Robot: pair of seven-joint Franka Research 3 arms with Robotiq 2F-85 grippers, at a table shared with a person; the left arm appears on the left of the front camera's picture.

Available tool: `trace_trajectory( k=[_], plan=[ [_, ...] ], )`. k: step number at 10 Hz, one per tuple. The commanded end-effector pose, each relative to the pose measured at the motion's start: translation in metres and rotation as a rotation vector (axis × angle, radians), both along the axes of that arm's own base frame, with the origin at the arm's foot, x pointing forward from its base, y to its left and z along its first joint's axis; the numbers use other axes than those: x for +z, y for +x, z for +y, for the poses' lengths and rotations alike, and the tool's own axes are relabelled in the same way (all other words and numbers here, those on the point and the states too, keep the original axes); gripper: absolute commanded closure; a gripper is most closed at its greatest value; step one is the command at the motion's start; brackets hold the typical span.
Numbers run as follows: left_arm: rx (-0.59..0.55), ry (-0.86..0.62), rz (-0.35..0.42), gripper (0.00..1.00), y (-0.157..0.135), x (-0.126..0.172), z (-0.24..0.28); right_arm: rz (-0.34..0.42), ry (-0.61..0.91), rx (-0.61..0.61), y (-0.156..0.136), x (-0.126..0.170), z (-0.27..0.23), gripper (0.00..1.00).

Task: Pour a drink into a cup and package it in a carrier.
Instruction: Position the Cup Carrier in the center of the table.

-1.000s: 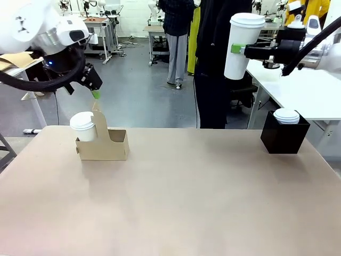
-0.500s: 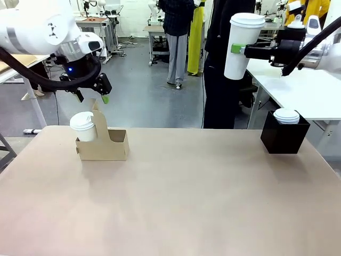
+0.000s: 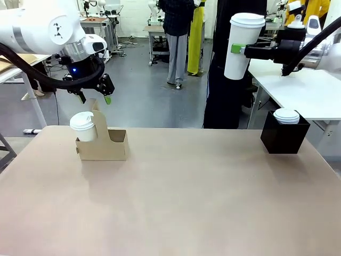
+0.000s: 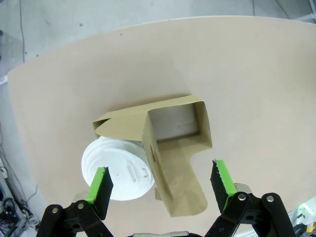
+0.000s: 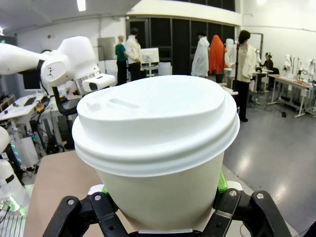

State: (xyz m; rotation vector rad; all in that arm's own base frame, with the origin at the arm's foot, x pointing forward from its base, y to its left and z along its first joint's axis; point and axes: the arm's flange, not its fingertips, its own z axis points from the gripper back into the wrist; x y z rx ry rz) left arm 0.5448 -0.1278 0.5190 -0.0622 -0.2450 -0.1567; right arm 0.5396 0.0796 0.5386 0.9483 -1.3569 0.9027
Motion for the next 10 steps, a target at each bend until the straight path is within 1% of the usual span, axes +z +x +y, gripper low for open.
trace_trajectory(
  k=[1,3,5,6,7,8,10],
  plan=[
    [0.045,0.005,0.022,0.00,-0.001,-0.003,0.000,-0.015,-0.002,0.002,-0.001,0.004,0.001,0.19],
    [0.073,0.000,0.063,0.00,0.002,-0.007,-0.004,-0.015,-0.002,0.002,-0.001,0.004,0.001,0.19],
    [0.104,-0.004,0.081,0.00,0.006,-0.011,-0.007,-0.015,-0.002,0.002,-0.001,0.004,0.001,0.19],
    [0.136,-0.001,0.078,0.47,0.008,-0.010,-0.005,-0.015,-0.002,0.002,-0.001,0.004,0.001,0.19],
    [0.138,-0.008,0.081,0.56,0.008,-0.011,-0.004,-0.015,-0.002,0.002,-0.001,0.004,0.001,0.19],
    [0.143,-0.005,0.085,1.00,0.009,-0.012,-0.003,-0.015,-0.002,0.002,-0.001,0.004,0.001,0.19],
    [0.146,0.000,0.088,1.00,0.010,-0.014,-0.006,-0.015,-0.002,0.002,-0.001,0.004,0.001,0.19]
  ],
)
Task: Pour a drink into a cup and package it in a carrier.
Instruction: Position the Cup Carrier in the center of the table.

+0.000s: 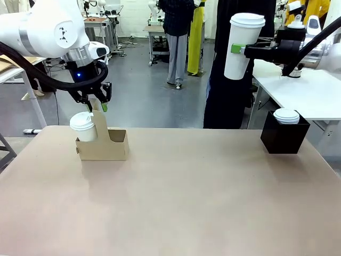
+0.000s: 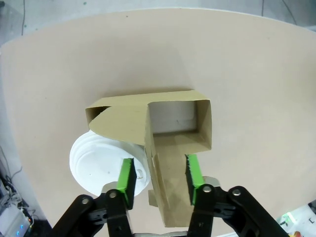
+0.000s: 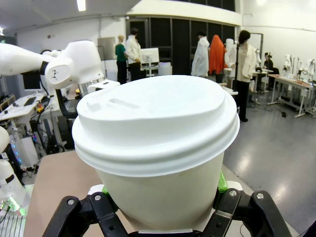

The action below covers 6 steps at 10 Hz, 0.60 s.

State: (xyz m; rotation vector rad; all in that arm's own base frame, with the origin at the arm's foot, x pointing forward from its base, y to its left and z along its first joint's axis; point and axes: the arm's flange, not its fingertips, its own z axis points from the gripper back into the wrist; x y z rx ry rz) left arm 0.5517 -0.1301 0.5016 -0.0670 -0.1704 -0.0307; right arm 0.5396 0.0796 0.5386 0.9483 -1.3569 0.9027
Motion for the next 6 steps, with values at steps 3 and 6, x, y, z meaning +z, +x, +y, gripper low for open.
trace_trajectory(
  k=[3,6],
  plan=[
    [0.032,0.025,0.012,1.00,0.0036,0.0037,-0.0067,-0.015,-0.002,0.002,-0.0014,0.0042,0.0014,0.19],
    [0.046,0.029,0.007,1.00,0.0037,0.0031,-0.0073,-0.015,-0.002,0.002,-0.0014,0.0042,0.0014,0.19]
  ],
)
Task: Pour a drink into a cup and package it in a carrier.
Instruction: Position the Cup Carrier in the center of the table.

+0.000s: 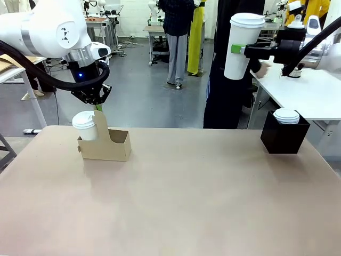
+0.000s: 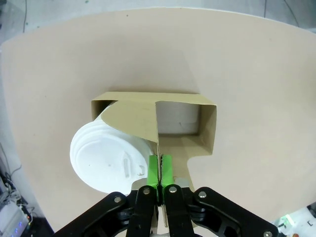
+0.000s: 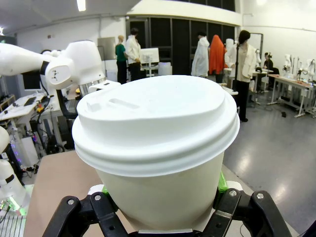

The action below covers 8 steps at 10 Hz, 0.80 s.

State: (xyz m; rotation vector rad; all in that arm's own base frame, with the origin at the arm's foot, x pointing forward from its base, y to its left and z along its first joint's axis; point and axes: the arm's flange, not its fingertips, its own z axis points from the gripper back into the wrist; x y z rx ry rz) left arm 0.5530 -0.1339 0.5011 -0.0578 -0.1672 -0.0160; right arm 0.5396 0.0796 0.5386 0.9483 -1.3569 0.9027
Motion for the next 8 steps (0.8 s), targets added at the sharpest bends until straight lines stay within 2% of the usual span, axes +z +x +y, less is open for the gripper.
trace_trajectory(
  k=[1,4,5,6,8],
  plan=[
    [-0.005,-0.003,0.000,1.00,-0.001,0.000,0.000,-0.015,-0.002,0.002,-0.001,0.004,0.001,0.19],
    [-0.005,-0.003,0.000,1.00,-0.001,0.000,0.000,-0.015,-0.002,0.002,-0.001,0.004,0.001,0.19],
    [0.000,0.000,0.000,0.96,0.000,0.000,0.000,-0.015,-0.002,0.002,-0.001,0.004,0.001,0.19],
    [-0.051,-0.051,-0.039,0.98,-0.012,0.011,-0.001,-0.015,-0.002,0.002,-0.001,0.004,0.001,0.19],
    [-0.017,-0.047,-0.082,0.98,-0.039,0.039,-0.014,-0.015,-0.002,0.002,-0.001,0.004,0.001,0.19]
  ],
)
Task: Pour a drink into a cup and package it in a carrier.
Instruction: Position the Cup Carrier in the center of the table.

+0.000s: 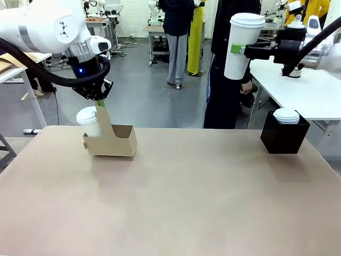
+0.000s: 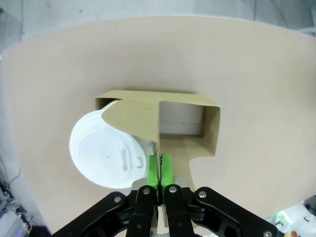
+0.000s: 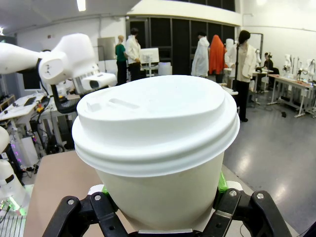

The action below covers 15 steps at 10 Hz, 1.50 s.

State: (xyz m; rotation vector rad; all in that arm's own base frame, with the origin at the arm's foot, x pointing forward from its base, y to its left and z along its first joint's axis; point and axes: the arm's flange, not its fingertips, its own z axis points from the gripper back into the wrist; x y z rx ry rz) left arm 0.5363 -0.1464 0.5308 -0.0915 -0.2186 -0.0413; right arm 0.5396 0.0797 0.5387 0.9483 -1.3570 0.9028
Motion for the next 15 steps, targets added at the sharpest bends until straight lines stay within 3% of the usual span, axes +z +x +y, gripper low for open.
trace_trajectory(
  k=[1,4,6,10,15],
  plan=[
    [0.019,-0.027,-0.032,0.98,-0.036,0.024,-0.011,-0.015,-0.002,0.002,-0.001,0.004,0.001,0.19],
    [0.037,-0.024,-0.019,0.98,-0.085,0.049,-0.063,-0.015,-0.002,0.002,-0.001,0.004,0.001,0.19],
    [0.051,-0.066,0.000,0.98,-0.112,0.050,-0.102,-0.015,-0.002,0.002,-0.001,0.004,0.001,0.19],
    [0.021,-0.039,0.004,0.98,-0.150,0.021,-0.175,-0.015,-0.002,0.002,-0.001,0.004,0.001,0.19],
    [0.060,-0.003,-0.029,0.98,-0.164,-0.014,-0.225,-0.015,-0.002,0.002,-0.001,0.004,0.001,0.19]
  ],
)
